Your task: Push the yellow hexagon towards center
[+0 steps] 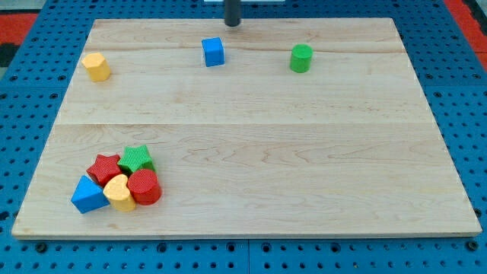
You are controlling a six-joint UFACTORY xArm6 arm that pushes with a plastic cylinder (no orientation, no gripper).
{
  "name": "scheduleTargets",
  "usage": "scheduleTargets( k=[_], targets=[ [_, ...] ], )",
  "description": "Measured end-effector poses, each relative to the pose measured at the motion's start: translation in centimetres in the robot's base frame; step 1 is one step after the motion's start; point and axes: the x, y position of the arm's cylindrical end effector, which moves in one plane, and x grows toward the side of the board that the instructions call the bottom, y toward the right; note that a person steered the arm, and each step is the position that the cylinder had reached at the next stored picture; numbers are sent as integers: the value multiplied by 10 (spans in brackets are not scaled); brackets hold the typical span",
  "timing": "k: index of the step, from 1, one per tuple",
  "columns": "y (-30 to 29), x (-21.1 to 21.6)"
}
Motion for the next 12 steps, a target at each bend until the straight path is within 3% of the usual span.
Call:
scheduleTargets(
  k=[2,4,5,8,11,12],
  targets=[
    [-132,16],
    [-241,68],
    [-243,108],
    [-177,126],
    [-191,176],
    [-167,177]
  ],
)
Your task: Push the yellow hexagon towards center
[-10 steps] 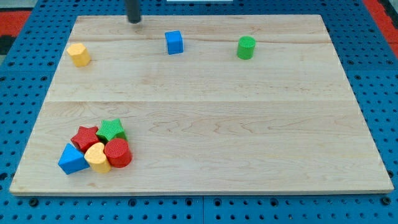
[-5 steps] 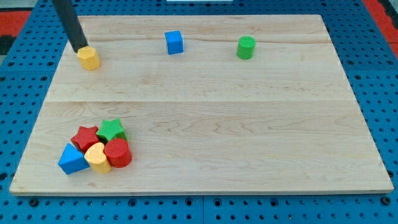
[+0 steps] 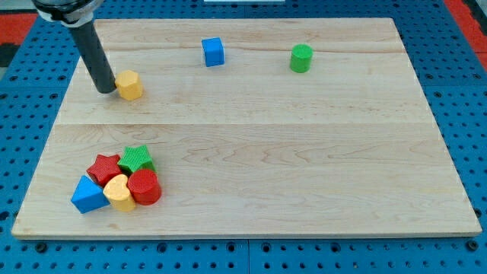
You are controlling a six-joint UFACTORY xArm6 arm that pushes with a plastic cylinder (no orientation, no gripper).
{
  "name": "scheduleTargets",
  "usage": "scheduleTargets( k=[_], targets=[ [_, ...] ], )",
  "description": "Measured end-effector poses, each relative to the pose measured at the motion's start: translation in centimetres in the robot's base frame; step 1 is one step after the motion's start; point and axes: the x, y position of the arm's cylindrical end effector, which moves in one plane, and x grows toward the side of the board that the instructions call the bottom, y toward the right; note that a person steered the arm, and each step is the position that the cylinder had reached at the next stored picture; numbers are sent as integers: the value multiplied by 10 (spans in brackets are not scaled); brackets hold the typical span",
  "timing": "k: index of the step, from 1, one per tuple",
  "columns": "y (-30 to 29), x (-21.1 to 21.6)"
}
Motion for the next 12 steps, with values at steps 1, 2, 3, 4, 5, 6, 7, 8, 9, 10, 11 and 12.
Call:
scheduleTargets(
  k=[1,2,3,4,5,6,7,8,9,10,11,12],
  targets=[
    [17,0],
    [27,-1],
    [23,-5],
    [28,-27],
    [39,-28],
    [49,-12],
    [68,-3],
    [92,-2],
    [104,2],
    [109,15],
    [104,15],
    [66,21]
  ],
)
